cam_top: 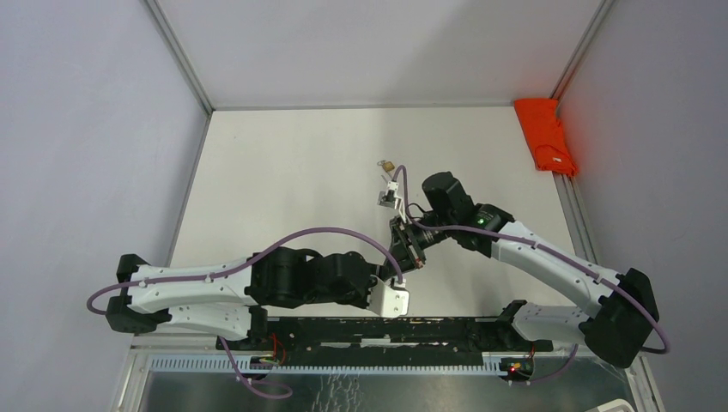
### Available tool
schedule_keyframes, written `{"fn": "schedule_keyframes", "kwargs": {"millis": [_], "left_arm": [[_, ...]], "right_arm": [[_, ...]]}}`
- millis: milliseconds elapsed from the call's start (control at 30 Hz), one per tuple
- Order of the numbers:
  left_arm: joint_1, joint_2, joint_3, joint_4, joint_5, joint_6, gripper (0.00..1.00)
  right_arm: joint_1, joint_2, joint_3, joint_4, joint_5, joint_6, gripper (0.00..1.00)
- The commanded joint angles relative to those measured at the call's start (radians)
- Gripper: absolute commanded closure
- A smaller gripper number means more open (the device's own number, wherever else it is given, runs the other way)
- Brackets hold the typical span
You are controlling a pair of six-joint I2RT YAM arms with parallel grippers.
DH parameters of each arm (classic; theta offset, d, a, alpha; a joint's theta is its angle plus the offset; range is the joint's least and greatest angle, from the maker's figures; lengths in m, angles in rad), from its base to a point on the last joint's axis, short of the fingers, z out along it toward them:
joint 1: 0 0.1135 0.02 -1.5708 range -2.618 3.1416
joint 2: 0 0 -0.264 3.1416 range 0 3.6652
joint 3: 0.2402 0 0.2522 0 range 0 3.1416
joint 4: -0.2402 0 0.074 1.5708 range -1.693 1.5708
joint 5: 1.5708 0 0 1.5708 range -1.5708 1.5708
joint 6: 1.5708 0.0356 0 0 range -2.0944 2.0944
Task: Unlock with the key
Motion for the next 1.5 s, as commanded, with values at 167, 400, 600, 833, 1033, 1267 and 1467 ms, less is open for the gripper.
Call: {"fn": "schedule_keyframes", "kwargs": {"millis": [167, 400, 600, 833, 1033, 1267, 1467], "left_arm": [[-0.008, -0.020, 0.006, 0.040, -0.006, 0.023, 0.98], [-0.009, -0.020, -0.004, 0.040, -0.008, 0.023, 0.98], [-0.009, -0.021, -0.002, 0.039, -0.007, 0.023, 0.98], [-0.010, -0.011, 0.008, 0.040, 0.006, 0.020, 0.98], [-0.009, -0.009, 0.009, 0.041, 0.009, 0.016, 0.98], [-0.013, -0.001, 0.017, 0.046, 0.015, 0.016, 0.98], [-0.016, 0.003, 0.018, 0.048, 0.016, 0.018, 0.98]], "right_arm": [[0.002, -0.046, -0.007, -0.072, 0.035, -0.068, 1.00], [0.003, -0.058, -0.027, -0.109, 0.054, -0.089, 1.00], [0.001, -0.056, -0.041, -0.122, 0.057, -0.101, 1.00], [0.002, -0.036, -0.019, -0.109, 0.052, -0.102, 1.00], [0.001, -0.029, -0.012, -0.111, 0.050, -0.103, 1.00], [0.002, -0.023, -0.008, -0.096, 0.048, -0.097, 1.00], [0.003, -0.007, 0.009, -0.072, 0.032, -0.080, 1.00]]}}
